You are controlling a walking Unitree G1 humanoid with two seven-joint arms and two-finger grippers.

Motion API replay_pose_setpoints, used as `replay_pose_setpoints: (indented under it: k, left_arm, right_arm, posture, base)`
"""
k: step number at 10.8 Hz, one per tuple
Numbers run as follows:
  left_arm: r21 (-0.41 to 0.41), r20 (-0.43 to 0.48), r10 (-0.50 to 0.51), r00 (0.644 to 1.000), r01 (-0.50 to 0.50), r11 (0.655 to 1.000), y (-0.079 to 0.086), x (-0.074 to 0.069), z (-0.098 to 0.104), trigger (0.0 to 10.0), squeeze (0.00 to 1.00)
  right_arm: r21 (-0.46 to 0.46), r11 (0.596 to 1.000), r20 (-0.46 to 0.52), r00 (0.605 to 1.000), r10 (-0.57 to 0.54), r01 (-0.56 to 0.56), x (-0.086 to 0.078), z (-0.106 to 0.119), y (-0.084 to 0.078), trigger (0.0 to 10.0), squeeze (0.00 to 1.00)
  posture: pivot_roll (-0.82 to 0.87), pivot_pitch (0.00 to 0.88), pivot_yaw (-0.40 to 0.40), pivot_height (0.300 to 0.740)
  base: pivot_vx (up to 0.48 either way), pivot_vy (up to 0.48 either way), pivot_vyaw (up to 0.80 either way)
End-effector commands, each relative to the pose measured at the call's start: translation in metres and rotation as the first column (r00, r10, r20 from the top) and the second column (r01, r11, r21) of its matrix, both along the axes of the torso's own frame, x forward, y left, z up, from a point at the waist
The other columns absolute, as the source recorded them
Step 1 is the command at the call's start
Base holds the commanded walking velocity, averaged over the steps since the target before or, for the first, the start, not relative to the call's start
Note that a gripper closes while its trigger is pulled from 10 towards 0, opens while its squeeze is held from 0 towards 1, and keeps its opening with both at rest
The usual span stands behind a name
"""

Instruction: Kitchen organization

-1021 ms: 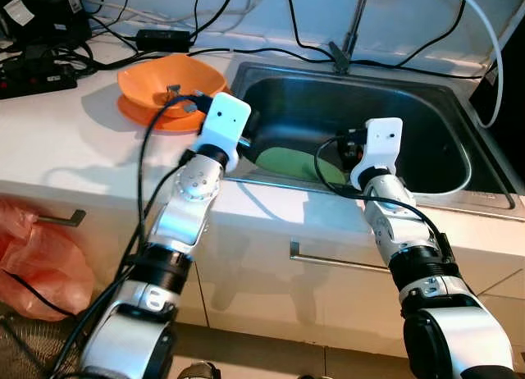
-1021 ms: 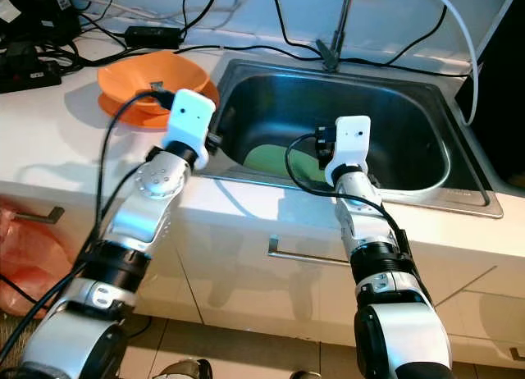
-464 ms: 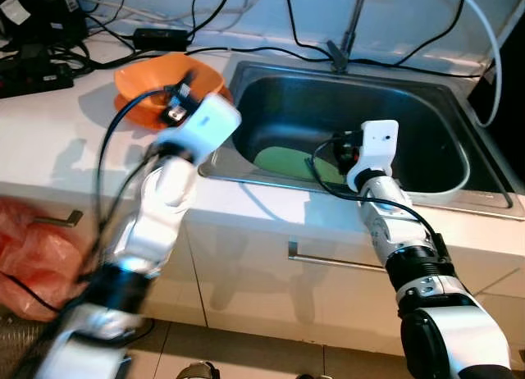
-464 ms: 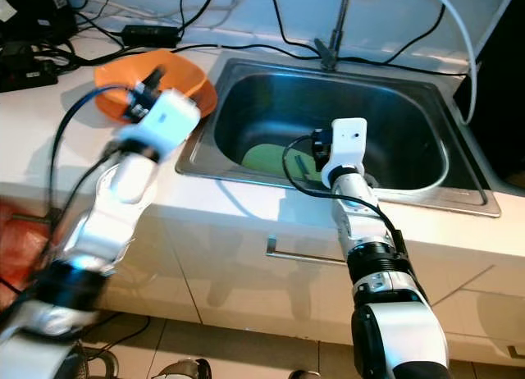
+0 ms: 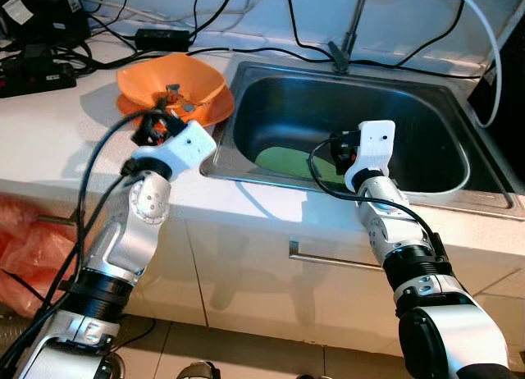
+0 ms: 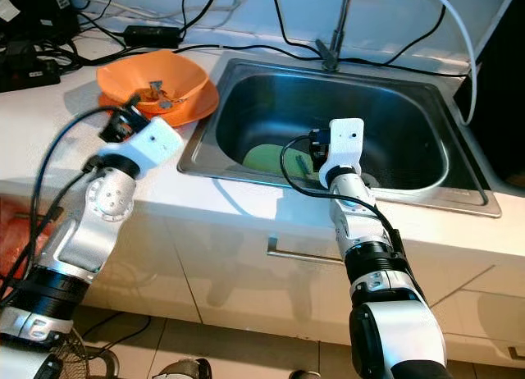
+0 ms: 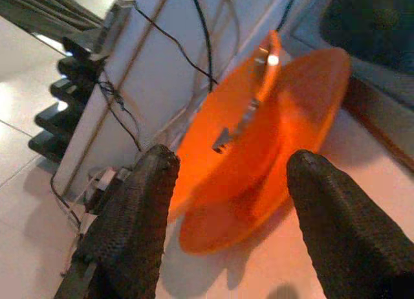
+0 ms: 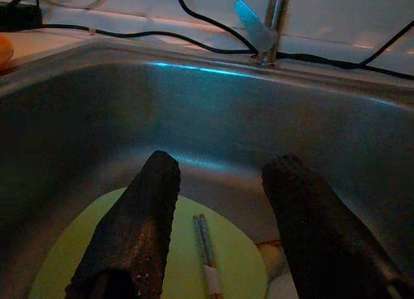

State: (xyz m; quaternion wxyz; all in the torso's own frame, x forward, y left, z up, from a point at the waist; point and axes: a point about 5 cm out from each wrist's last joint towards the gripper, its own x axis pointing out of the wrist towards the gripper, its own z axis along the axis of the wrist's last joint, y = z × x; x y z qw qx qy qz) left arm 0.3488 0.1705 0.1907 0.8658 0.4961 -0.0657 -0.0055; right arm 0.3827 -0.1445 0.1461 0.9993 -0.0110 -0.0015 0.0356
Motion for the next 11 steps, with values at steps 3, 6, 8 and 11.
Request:
replay_pose_setpoints:
  k: [3, 6, 8, 11]
  left_arm:
    - [0.041, 0.012, -0.013, 1.0, 0.013, 0.999, -0.009, 0.014, 0.006, 10.0, 0.0]
    - [0.107, 0.022, -0.002, 1.0, -0.001, 0.994, -0.008, 0.029, 0.011, 10.0, 0.0]
    - [0.144, 0.02, 0.002, 1.0, -0.004, 0.99, -0.004, 0.037, 0.011, 10.0, 0.0]
    - [0.138, 0.021, -0.009, 1.0, 0.006, 0.99, -0.007, 0.043, 0.01, 5.6, 0.0]
  right_arm:
    - [0.024, 1.0, 0.02, 1.0, 0.0, -0.001, 0.004, 0.007, 0.002, 10.0, 0.0]
    - [0.028, 1.0, 0.027, 1.0, -0.004, 0.003, 0.002, 0.006, 0.0, 10.0, 0.0]
    - [0.029, 0.999, 0.028, 0.999, -0.016, 0.015, 0.002, 0.007, -0.003, 10.0, 0.0]
    - [0.031, 0.999, 0.032, 0.999, -0.024, 0.023, 0.002, 0.007, -0.004, 10.0, 0.0]
  posture:
    - [0.08, 0.024, -0.05, 0.74]
    - [0.07, 0.032, -0.043, 0.74]
    - [0.06, 0.036, -0.04, 0.74]
    - [0.05, 0.039, -0.033, 0.74]
  base:
    - [0.0, 0.0, 0.0]
    - [0.0, 0.0, 0.0]
    - [0.0, 0.0, 0.0]
    - [0.0, 0.0, 0.0]
